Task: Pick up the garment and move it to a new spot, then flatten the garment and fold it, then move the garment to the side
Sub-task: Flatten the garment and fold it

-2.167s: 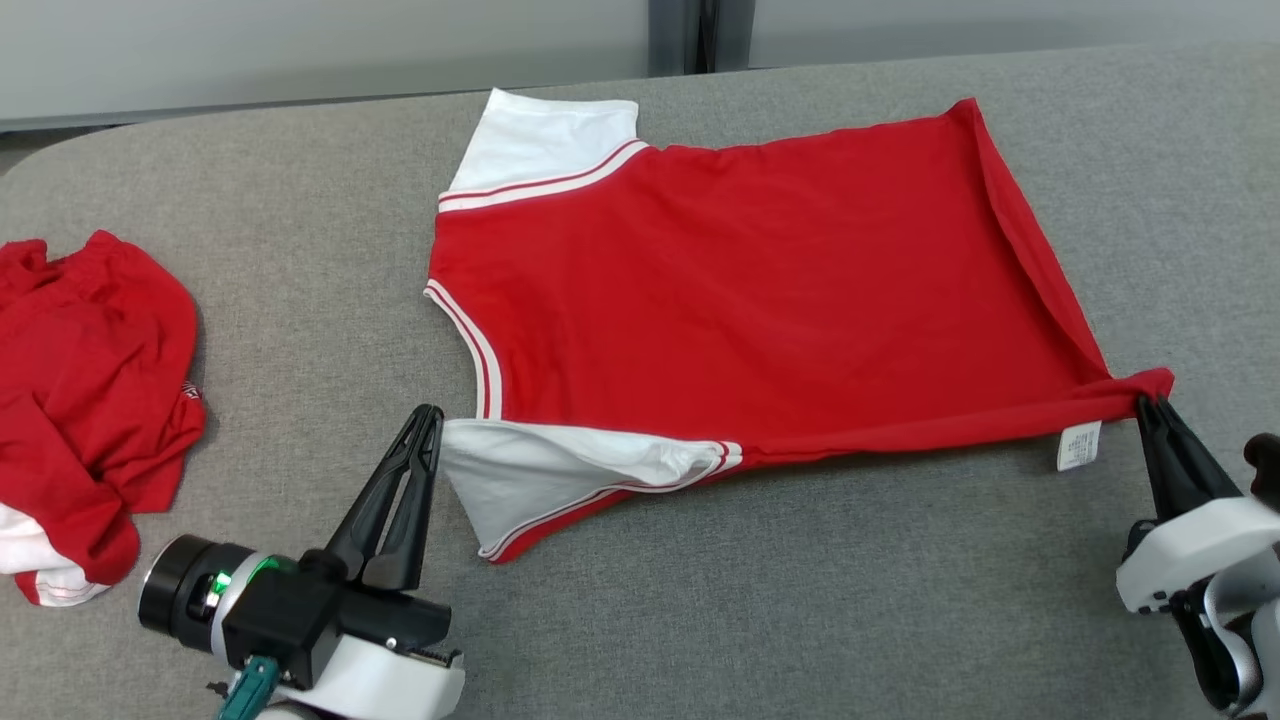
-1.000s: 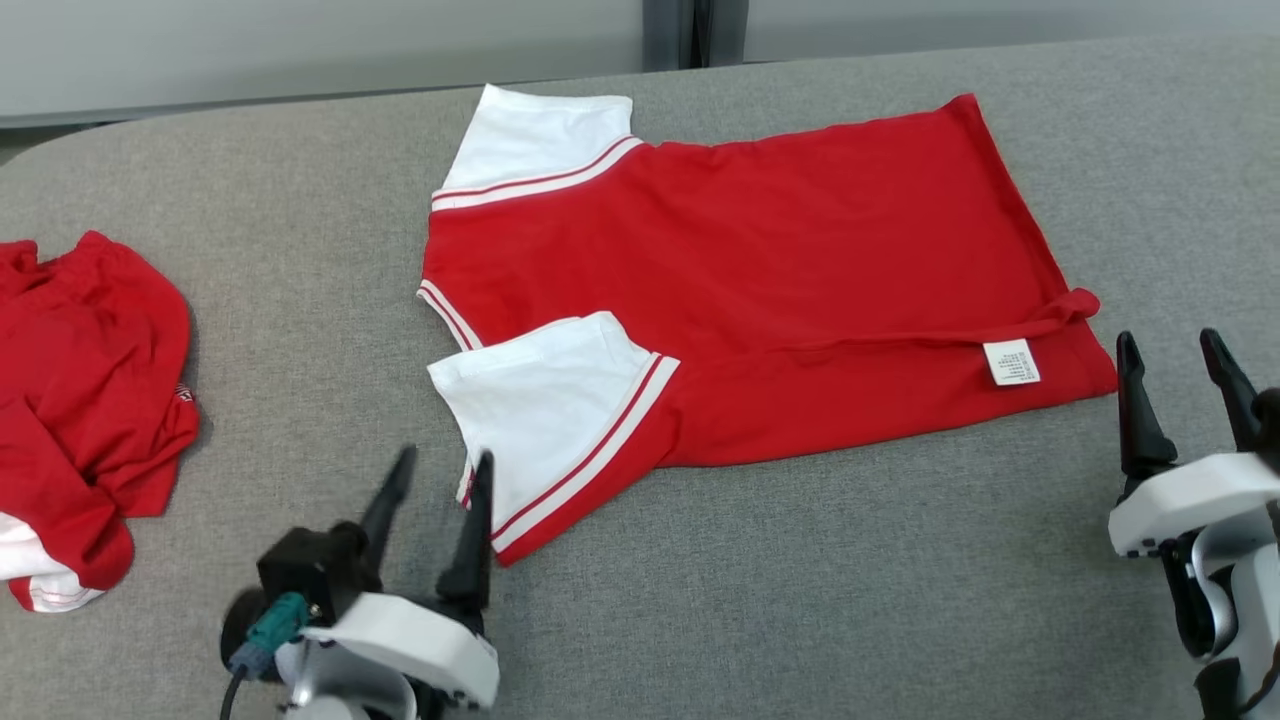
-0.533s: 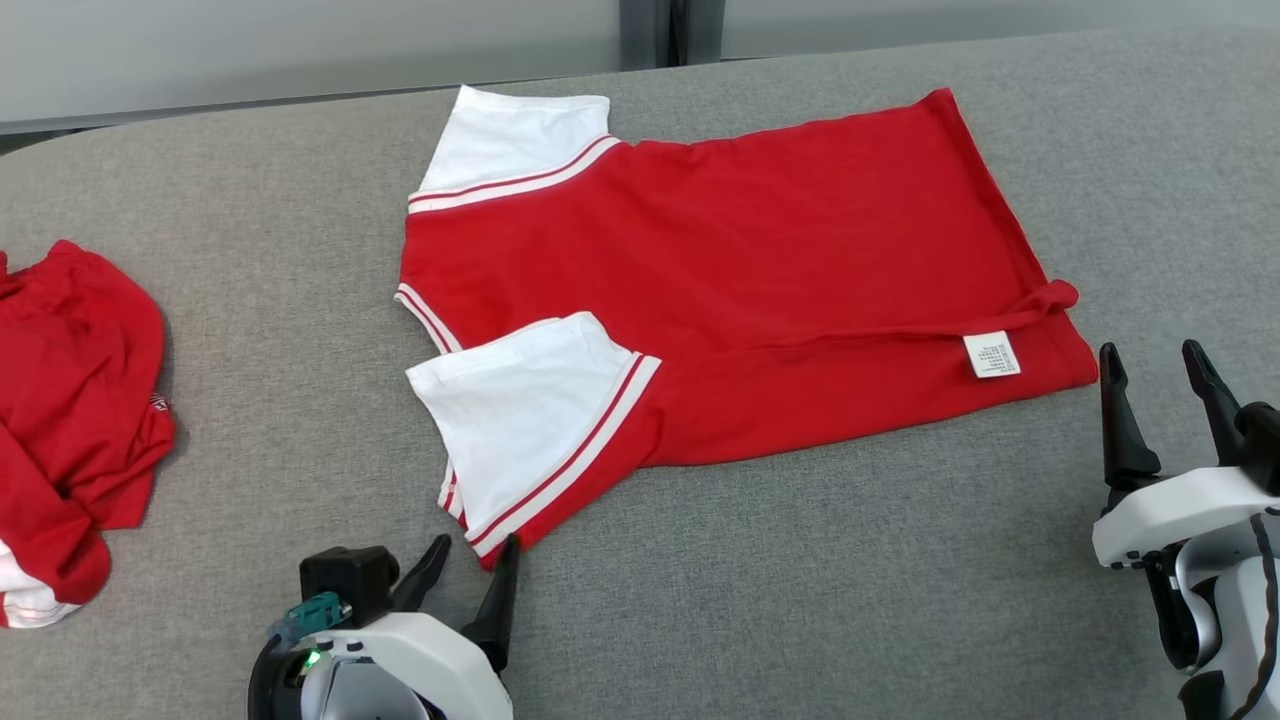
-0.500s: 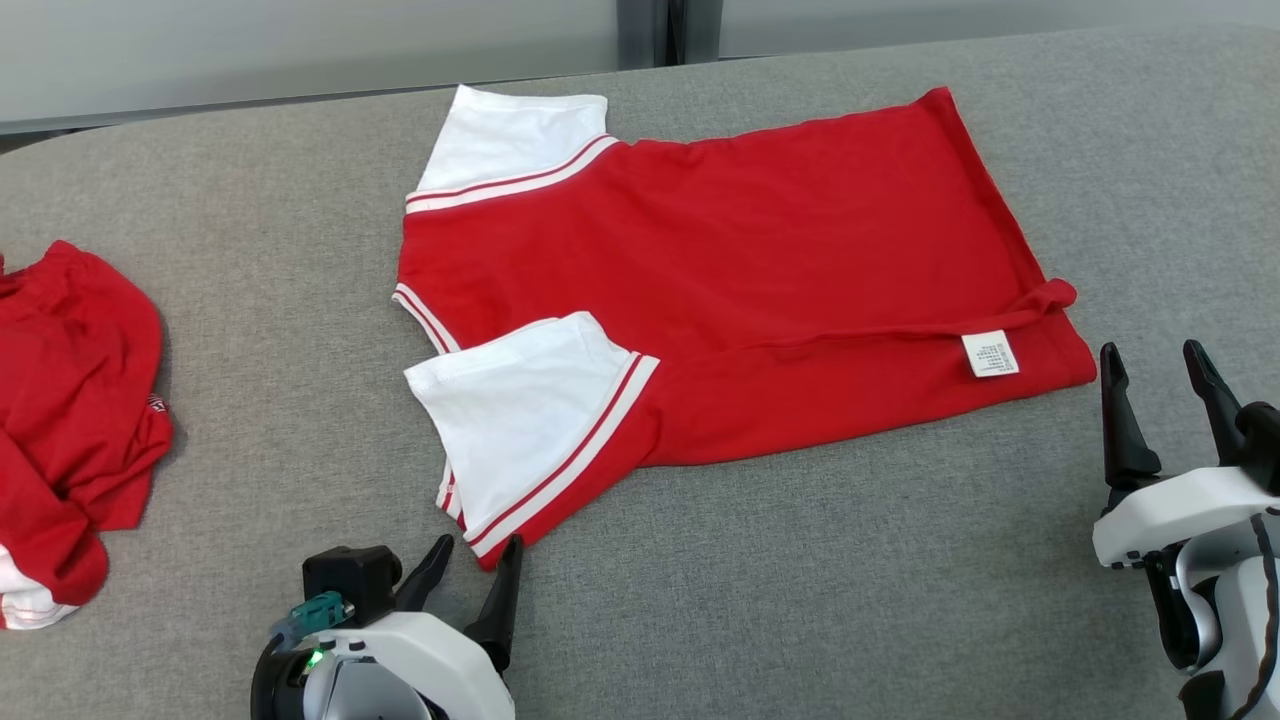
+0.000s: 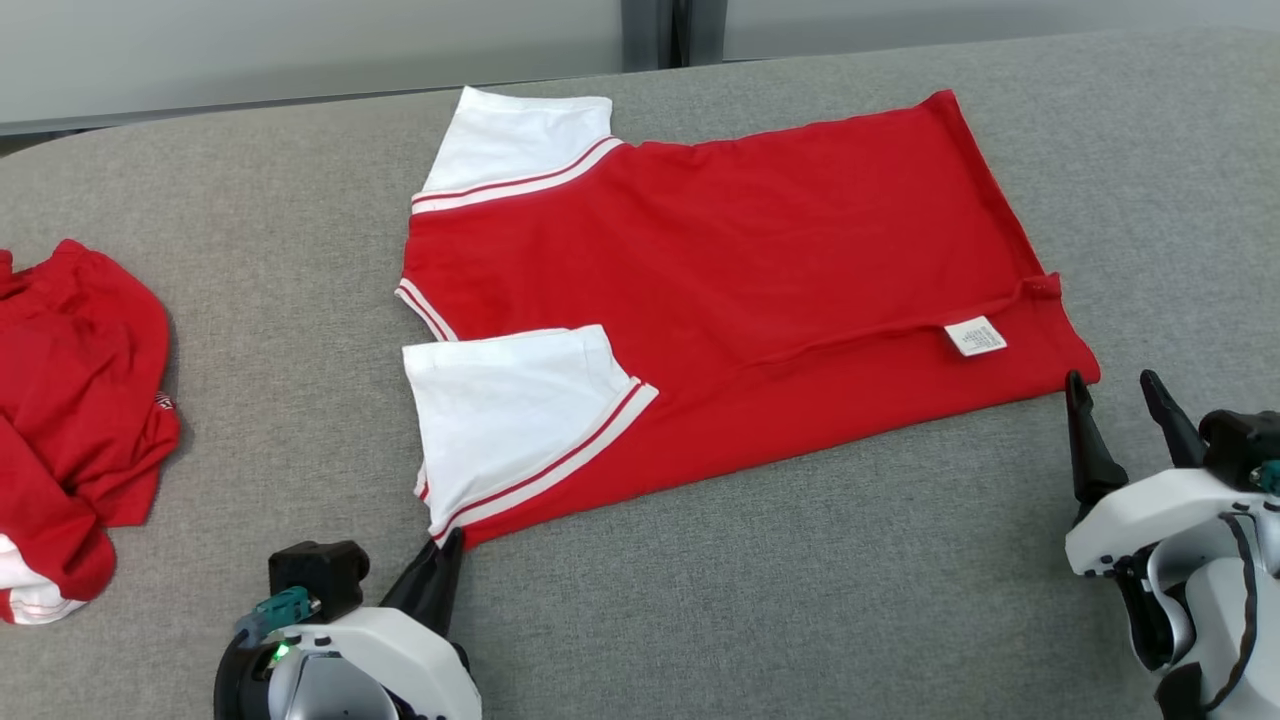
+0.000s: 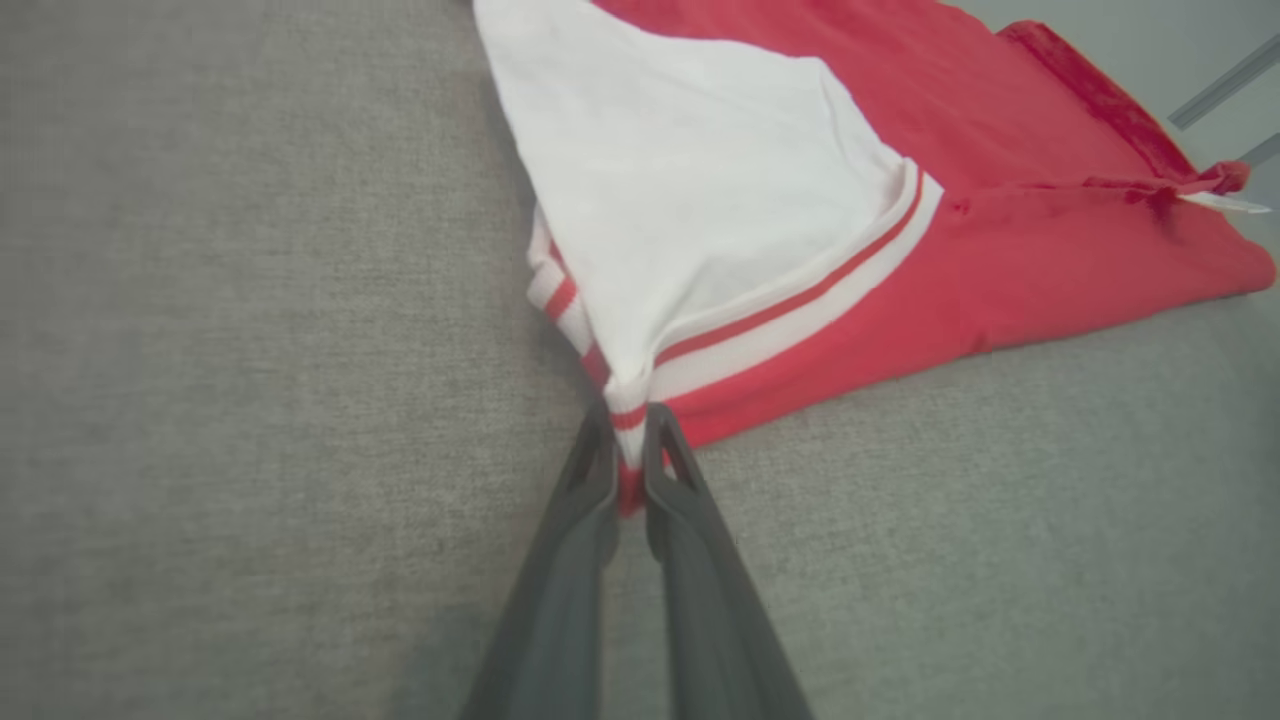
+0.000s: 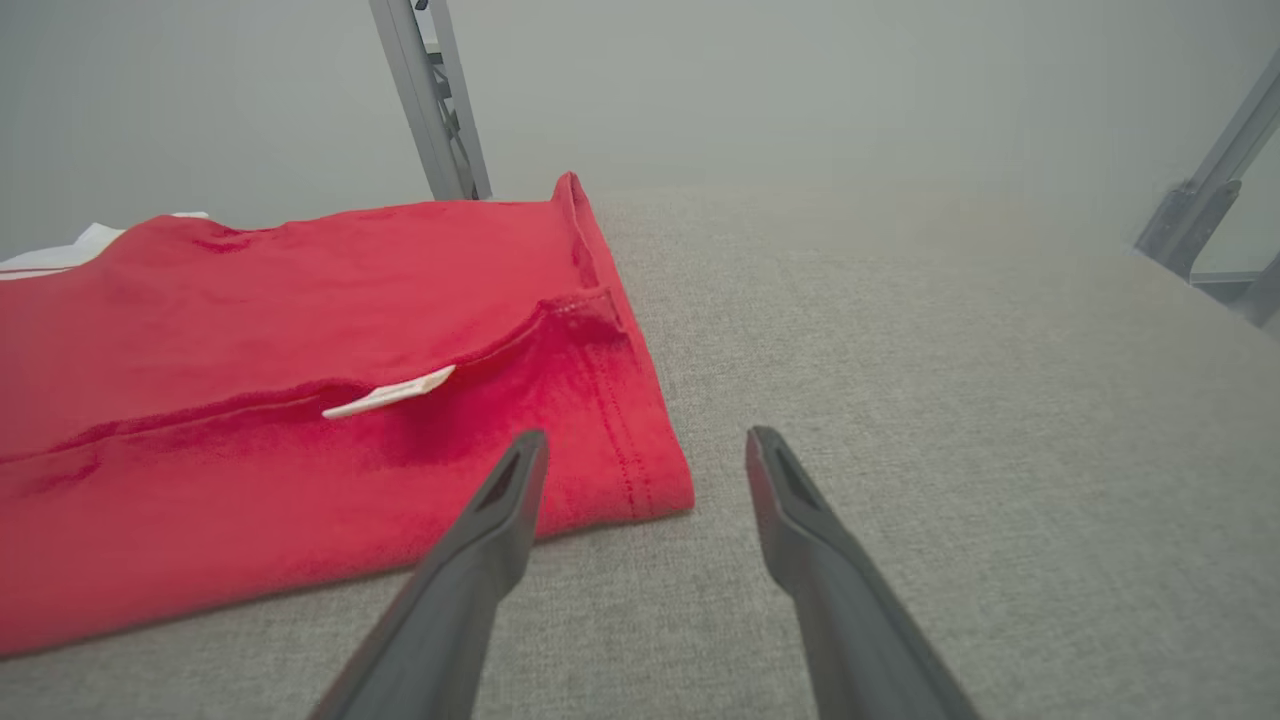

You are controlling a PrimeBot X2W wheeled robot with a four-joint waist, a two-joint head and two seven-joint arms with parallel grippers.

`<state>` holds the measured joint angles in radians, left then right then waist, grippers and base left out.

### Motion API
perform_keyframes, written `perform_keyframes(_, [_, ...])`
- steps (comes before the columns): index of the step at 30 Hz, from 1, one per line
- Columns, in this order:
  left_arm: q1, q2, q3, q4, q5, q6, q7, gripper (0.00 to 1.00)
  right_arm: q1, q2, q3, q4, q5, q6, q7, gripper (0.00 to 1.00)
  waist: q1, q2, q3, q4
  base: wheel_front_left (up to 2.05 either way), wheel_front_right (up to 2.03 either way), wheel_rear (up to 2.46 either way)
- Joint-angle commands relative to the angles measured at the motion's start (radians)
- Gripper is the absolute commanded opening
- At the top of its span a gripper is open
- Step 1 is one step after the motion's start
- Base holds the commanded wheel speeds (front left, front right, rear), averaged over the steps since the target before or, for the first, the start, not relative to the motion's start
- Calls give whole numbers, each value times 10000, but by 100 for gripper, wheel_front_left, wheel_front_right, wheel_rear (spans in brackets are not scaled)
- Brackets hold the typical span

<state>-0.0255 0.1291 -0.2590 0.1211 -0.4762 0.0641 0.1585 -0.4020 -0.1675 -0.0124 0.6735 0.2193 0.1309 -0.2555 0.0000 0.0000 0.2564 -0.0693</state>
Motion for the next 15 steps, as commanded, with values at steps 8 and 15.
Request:
perform_keyframes(8, [-156, 318, 48, -335, 97, 69, 132, 0, -1370, -519, 1096, 1870, 988, -2, 246, 100, 0, 0, 231, 150, 0, 0, 0])
perform_keyframes(15, [-287, 375, 5, -368, 96, 60, 127, 0, -2050, -676, 1979, 2729, 1360, -2, 92, 21, 0, 0, 371, 240, 0, 0, 0])
